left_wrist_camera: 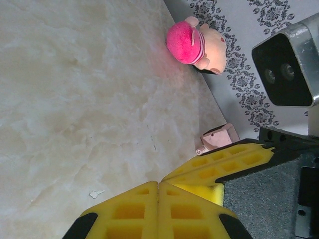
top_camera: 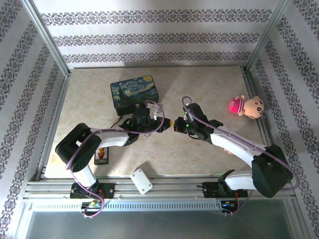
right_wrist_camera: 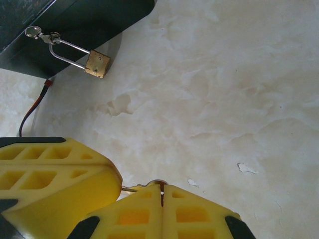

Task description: Unlock the padlock with the key

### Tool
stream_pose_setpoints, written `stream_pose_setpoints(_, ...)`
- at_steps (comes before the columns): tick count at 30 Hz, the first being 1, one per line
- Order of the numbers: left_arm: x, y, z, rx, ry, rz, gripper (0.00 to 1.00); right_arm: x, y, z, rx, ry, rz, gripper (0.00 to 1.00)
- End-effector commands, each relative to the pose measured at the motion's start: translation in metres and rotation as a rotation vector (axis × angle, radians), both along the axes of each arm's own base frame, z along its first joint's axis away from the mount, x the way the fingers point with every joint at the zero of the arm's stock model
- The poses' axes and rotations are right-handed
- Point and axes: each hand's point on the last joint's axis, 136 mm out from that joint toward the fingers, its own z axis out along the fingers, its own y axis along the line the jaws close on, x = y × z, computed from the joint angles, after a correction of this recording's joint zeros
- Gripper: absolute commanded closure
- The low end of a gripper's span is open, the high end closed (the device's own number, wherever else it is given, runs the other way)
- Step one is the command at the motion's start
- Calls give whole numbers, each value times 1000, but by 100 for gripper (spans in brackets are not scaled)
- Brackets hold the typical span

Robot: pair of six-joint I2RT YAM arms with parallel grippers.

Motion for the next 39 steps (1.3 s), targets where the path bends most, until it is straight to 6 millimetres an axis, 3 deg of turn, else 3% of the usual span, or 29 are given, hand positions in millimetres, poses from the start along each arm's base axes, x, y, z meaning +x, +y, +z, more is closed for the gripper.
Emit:
stream_pose_setpoints(1, 0, -5, 31, -24, -135, -48, 100, 2, 1, 11, 36, -39, 9, 100)
stream_pose_setpoints(6, -7, 8, 61, 14, -321, -152, 100, -5, -1, 30, 51, -109, 67, 69)
stream_pose_setpoints(10, -27, 14, 78, 104, -449, -297, 100, -20, 7, 59, 99, -209, 197, 58)
stream_pose_setpoints(16, -65, 14, 101, 108, -565, -515, 100, -54, 13, 107, 189, -407, 384, 56)
stream_pose_setpoints(22, -84, 22, 117, 124, -636, -588, 100, -84, -1, 139, 261, -569, 426, 54)
stream_pose_setpoints(29, -101, 23, 137, 51, -659, -644, 100, -103, -13, 156, 323, -657, 414, 57)
stream_pose_setpoints(39, -116, 23, 159, -43, -686, -689, 100, -110, 7, 162, 424, -621, 529, 63)
